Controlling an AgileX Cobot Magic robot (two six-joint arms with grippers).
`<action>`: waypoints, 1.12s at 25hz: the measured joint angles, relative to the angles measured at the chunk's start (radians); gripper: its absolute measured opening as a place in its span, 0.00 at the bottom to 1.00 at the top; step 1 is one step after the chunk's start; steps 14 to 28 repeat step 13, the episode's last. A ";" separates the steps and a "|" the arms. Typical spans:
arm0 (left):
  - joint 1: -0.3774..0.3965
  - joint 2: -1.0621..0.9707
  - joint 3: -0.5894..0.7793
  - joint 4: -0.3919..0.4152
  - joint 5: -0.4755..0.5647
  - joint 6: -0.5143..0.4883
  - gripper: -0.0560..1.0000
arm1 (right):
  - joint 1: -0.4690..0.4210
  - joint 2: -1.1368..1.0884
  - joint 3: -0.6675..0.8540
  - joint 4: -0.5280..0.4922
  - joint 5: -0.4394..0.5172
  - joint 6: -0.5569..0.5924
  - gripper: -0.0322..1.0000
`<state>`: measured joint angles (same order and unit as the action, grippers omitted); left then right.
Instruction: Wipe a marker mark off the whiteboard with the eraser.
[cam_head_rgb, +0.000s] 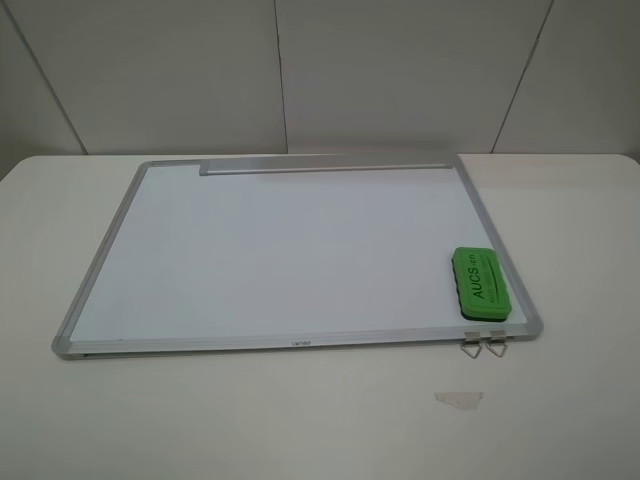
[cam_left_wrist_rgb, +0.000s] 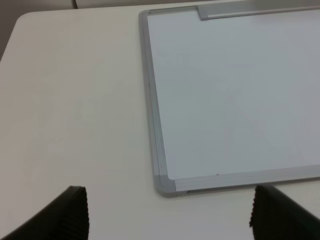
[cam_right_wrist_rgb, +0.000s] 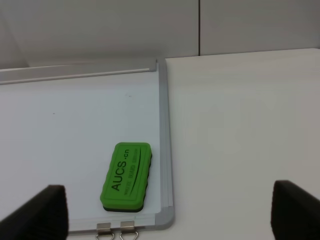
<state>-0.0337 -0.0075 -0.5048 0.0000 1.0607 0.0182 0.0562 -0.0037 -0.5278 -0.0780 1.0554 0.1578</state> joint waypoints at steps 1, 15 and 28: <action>0.000 0.000 0.000 0.000 0.000 0.000 0.70 | 0.000 0.000 0.000 0.000 0.000 0.000 0.81; 0.000 0.000 0.000 0.000 0.000 0.000 0.70 | 0.000 0.000 0.000 0.000 0.000 0.000 0.81; 0.000 0.000 0.000 0.000 0.000 0.000 0.70 | 0.000 0.000 0.000 0.000 0.000 0.000 0.81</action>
